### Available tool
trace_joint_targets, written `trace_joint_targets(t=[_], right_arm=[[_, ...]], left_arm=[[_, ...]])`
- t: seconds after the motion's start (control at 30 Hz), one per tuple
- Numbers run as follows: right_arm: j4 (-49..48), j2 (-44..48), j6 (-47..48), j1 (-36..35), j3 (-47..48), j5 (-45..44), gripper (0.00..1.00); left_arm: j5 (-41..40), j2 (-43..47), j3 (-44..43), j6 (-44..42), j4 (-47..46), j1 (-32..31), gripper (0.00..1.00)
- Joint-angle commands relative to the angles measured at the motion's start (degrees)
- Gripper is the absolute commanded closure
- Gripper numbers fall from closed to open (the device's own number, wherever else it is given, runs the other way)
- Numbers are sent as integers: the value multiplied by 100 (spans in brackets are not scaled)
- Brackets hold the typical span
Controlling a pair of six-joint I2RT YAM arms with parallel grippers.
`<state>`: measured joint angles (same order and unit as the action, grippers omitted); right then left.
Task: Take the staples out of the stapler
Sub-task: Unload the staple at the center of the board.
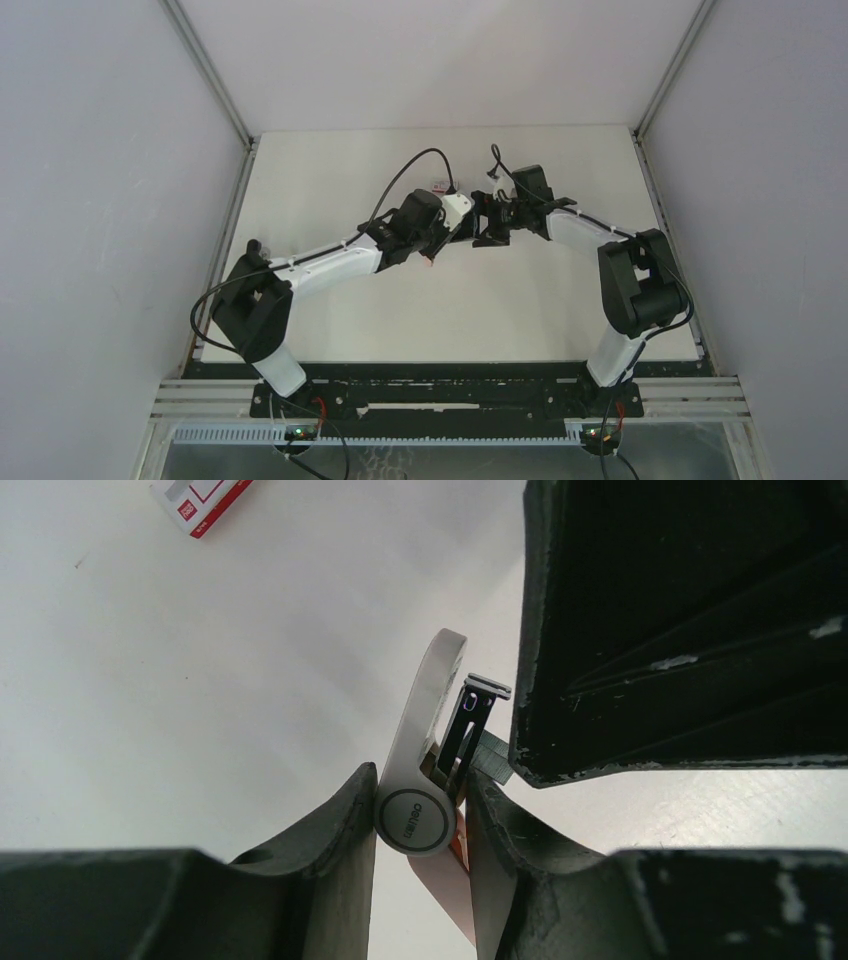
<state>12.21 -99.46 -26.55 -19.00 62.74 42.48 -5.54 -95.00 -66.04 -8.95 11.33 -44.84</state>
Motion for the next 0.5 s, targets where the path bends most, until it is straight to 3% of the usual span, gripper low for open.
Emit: trace_joint_targets(t=[0.0,0.47], right_arm=[[-54,-3,203,-59,28,-169,13],[8,1,316,-100,29,-510,14]], left_arm=[[186,190,-450,163,-98,28,100],[301,195,-418,224,-104,62,100]])
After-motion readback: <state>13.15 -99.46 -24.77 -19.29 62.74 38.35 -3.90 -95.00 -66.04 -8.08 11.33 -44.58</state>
